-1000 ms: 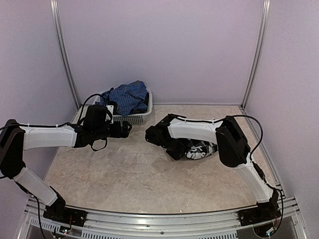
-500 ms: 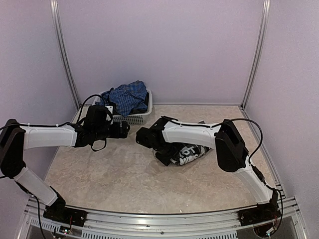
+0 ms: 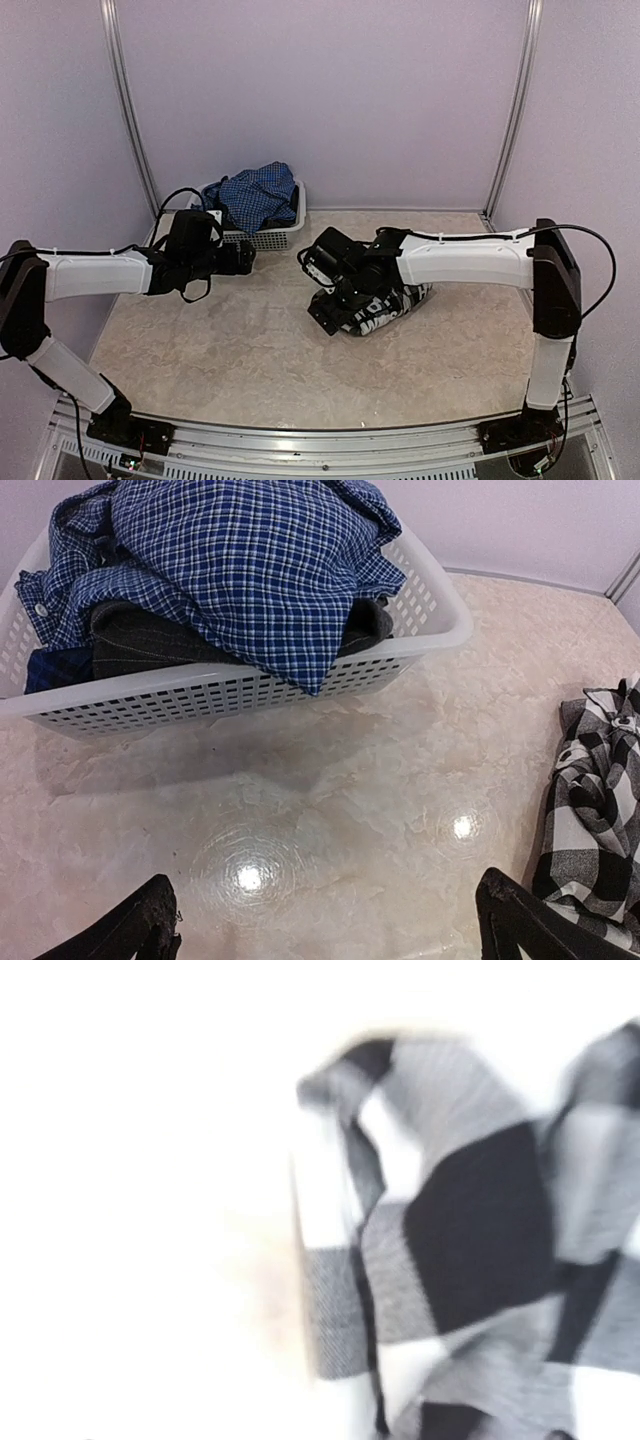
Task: Fold and stack the long sleeve shirts
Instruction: Turn over the square-folded shirt at the center of the board, then adjust the square-folded shirt at the center of the board.
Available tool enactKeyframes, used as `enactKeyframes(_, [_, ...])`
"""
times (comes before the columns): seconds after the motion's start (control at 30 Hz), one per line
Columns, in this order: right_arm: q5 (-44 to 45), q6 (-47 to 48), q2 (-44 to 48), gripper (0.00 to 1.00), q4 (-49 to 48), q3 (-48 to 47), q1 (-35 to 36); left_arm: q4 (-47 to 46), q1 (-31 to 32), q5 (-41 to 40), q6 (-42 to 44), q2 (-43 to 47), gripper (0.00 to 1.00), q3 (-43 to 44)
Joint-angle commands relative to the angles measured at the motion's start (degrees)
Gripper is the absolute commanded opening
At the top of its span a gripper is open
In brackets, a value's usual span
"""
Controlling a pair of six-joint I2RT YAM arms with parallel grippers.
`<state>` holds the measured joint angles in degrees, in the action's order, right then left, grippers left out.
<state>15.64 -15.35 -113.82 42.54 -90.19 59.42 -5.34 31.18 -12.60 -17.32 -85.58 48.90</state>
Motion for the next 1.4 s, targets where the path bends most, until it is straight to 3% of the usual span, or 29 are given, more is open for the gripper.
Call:
enactKeyframes(0.0, [-6.49, 0.78, 8.12, 0.92, -12.61, 5.97, -4.33, -0.97, -0.55, -0.80, -0.25, 1.67, 0.99, -0.69])
enactKeyframes(0.17, [-9.13, -1.17, 11.55, 0.89, -16.75, 10.16, -13.49, -1.22, -0.65, 0.03, -0.26, 0.99, 0.99, -0.60])
enactKeyframes(0.4, [-8.86, -1.19, 6.63, 0.79, -19.19, 7.36, -21.65, -1.95, -0.65, 2.09, -0.85, -0.66, 0.99, -0.67])
enactKeyframes(0.7, [-18.38, -1.25, -0.16, 0.64, -25.78, 14.56, -20.63, -2.15, -0.59, 2.78, -0.53, -1.75, 0.99, -0.51])
enactKeyframes(0.9, [-20.75, -2.43, 1.30, 0.63, -31.06, 22.96, -16.15, -2.78, -0.53, 2.23, -1.57, -2.98, 0.99, -0.80])
enactKeyframes(1.0, [-19.86, -3.21, 0.95, 0.65, -32.95, 26.52, -14.88, -3.57, -0.37, 1.82, -2.67, -3.36, 0.99, -1.55])
enactKeyframes(1.17, [-17.70, -3.78, 1.97, 0.82, -33.17, 28.22, -14.82, -6.19, 1.34, 2.98, -5.11, -2.65, 0.99, -3.89])
enactKeyframes(1.37, [-17.15, -2.60, 10.08, 0.97, -32.26, 25.72, -15.36, -12.93, 8.51, 9.50, -11.57, -1.27, 0.99, -7.35])
